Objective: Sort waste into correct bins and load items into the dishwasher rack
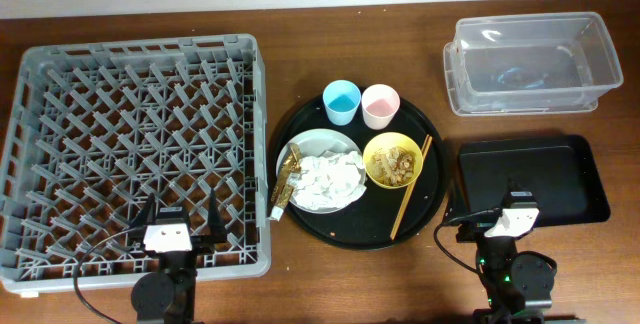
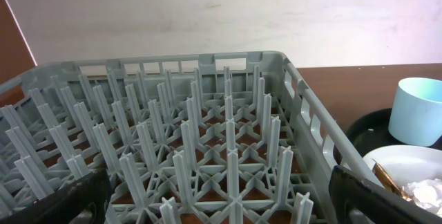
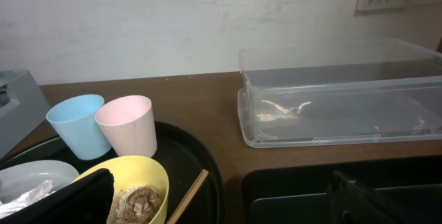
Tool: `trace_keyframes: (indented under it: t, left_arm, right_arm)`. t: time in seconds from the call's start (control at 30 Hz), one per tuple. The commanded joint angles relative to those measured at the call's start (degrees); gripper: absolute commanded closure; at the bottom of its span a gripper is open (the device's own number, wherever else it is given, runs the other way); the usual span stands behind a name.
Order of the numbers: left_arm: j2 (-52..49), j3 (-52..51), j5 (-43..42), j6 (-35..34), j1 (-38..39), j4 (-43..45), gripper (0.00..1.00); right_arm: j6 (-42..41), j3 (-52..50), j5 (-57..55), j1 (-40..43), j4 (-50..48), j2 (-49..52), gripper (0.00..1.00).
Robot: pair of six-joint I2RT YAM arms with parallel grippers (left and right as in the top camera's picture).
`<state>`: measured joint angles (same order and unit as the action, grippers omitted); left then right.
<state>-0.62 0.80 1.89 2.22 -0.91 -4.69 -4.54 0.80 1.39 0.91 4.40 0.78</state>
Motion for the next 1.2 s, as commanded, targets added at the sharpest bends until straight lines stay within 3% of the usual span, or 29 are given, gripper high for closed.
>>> trace_keyframes:
  t: [0.0, 1.17]
  left_arm:
    - [-0.04, -0.26, -0.63, 0.85, -0.33, -0.09, 0.01]
    - [-0.04, -0.26, -2.03, -0.02, -0.33, 1.07, 0.01]
  right_arm:
    - [-0.17, -0.48, -0.72, -0.57, 0.09, -0.42, 0.01]
    - [-0.17, -0.48, -0.70, -0.57, 0.09, -0.42, 0.01]
